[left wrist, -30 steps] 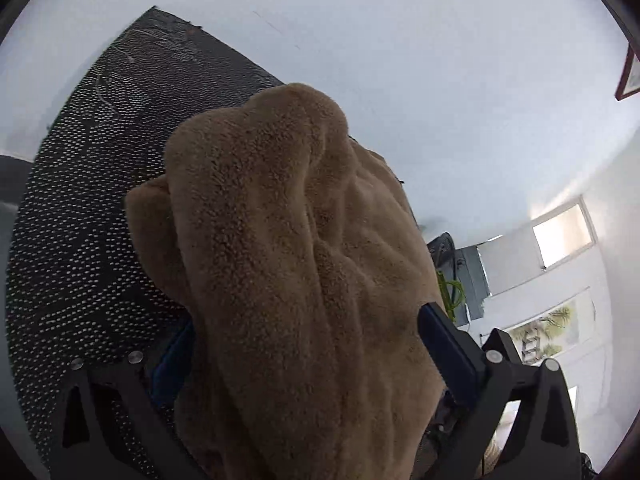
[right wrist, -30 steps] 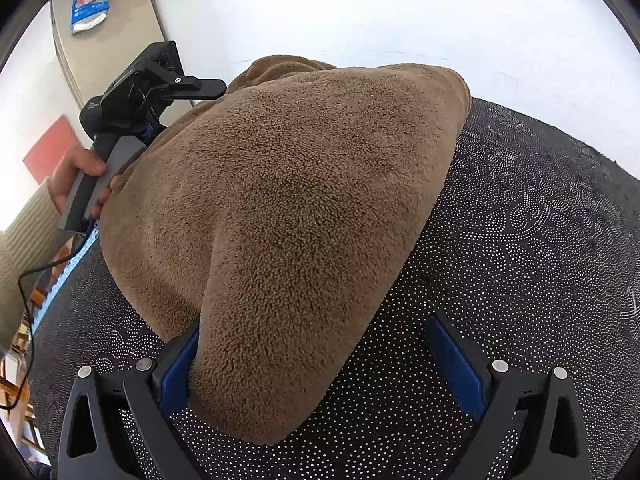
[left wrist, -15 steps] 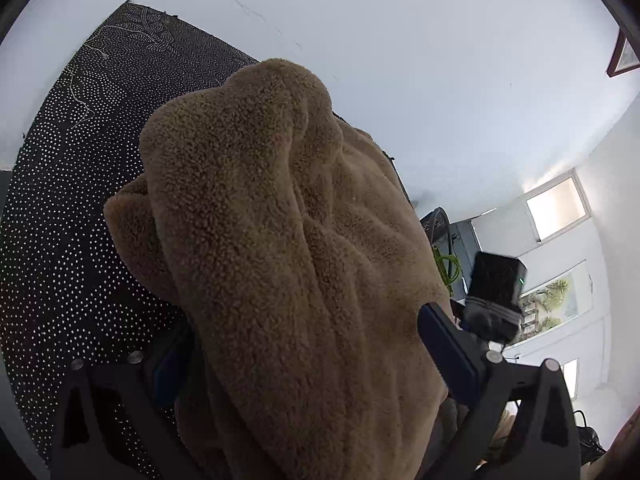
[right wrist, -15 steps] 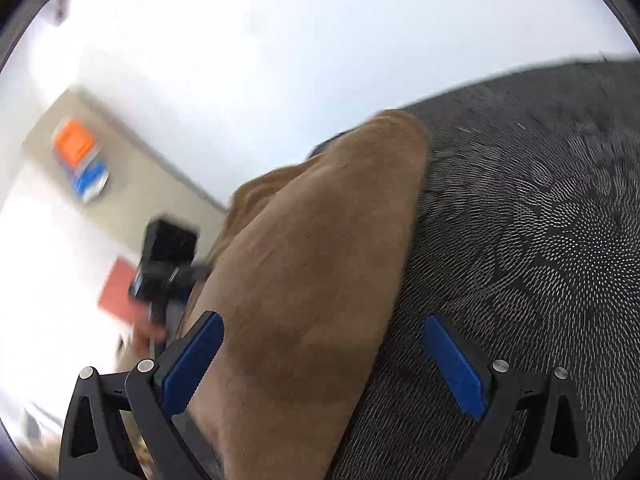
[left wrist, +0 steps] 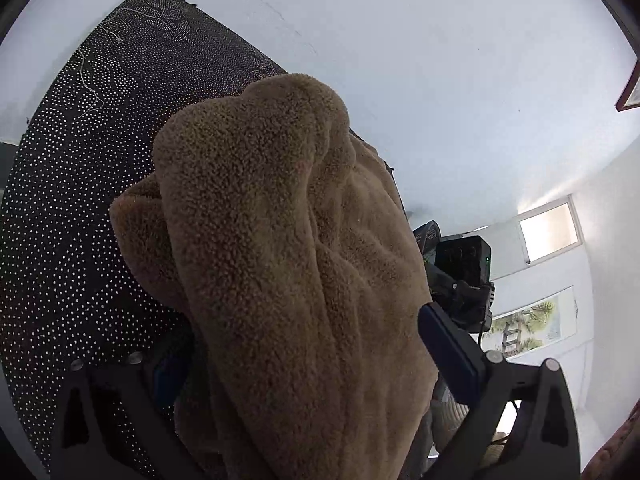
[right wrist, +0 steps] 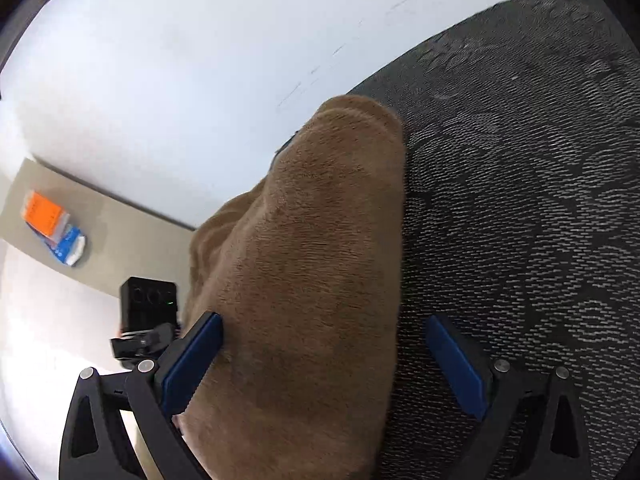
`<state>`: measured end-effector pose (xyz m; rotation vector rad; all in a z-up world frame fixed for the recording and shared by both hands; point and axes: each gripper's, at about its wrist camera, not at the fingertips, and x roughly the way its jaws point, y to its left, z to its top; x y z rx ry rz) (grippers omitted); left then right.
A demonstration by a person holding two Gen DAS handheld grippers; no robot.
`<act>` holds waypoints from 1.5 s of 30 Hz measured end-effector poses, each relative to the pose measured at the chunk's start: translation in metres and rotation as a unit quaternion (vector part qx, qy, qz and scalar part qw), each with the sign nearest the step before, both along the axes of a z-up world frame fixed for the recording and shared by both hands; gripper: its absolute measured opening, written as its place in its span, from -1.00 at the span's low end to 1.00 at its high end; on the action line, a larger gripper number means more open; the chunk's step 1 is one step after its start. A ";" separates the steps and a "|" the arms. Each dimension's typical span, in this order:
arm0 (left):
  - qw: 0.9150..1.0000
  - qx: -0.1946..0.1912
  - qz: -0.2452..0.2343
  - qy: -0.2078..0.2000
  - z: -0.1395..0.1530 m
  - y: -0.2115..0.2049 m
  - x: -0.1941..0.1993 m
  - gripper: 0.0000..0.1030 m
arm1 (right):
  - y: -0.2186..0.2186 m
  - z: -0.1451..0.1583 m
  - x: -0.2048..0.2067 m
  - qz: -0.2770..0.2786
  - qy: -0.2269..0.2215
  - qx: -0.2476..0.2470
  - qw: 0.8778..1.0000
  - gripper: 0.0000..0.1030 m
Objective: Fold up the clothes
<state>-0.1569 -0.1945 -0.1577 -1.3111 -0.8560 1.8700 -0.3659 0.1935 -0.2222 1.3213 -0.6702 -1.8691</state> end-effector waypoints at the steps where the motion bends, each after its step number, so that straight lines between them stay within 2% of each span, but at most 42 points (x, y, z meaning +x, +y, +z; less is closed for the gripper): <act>1: 1.000 0.001 -0.001 -0.002 0.000 0.000 -0.002 0.99 | -0.003 0.000 0.000 0.004 -0.003 -0.005 1.000 0.99; 8: 1.000 0.000 -0.008 -0.005 -0.001 0.002 -0.009 0.99 | -0.024 0.001 0.002 0.035 -0.023 -0.040 0.998 1.00; 10: 1.000 -0.004 -0.012 -0.006 0.007 0.005 0.010 0.99 | -0.030 0.001 0.003 0.043 -0.027 -0.048 0.998 1.00; 13: 1.000 -0.011 -0.016 -0.005 0.008 0.009 0.012 0.99 | -0.037 0.004 0.008 0.045 -0.009 -0.025 0.999 0.99; 14: 1.000 -0.017 -0.017 -0.004 0.008 0.011 0.013 0.99 | -0.039 0.005 0.011 0.043 -0.002 -0.015 0.999 0.93; 16: 1.000 -0.024 -0.017 -0.001 0.015 0.012 0.017 0.99 | -0.039 0.003 0.013 0.032 -0.001 -0.016 0.999 0.51; 18: 0.999 -0.028 -0.020 0.002 0.015 0.014 0.019 0.99 | -0.035 -0.001 0.014 0.023 -0.009 -0.033 0.999 0.33; 24: 1.000 -0.002 -0.019 0.001 0.019 0.019 0.025 0.99 | -0.032 0.010 0.023 0.020 0.010 -0.066 0.998 0.06; 28: 1.000 0.025 -0.015 0.004 0.027 0.020 0.034 0.99 | -0.033 0.026 0.032 0.020 0.029 -0.081 0.996 0.02; 35: 0.998 0.038 -0.031 0.030 0.059 0.038 0.057 0.99 | -0.020 0.062 0.057 0.018 0.063 -0.088 0.994 0.01; 39: 0.996 0.040 -0.060 0.047 0.080 0.066 0.078 0.99 | 0.005 0.083 0.079 0.006 0.082 -0.091 0.992 0.01; 45: 0.990 0.045 -0.111 0.070 0.112 0.127 0.115 0.99 | 0.075 0.111 0.131 -0.029 0.107 -0.092 0.990 0.01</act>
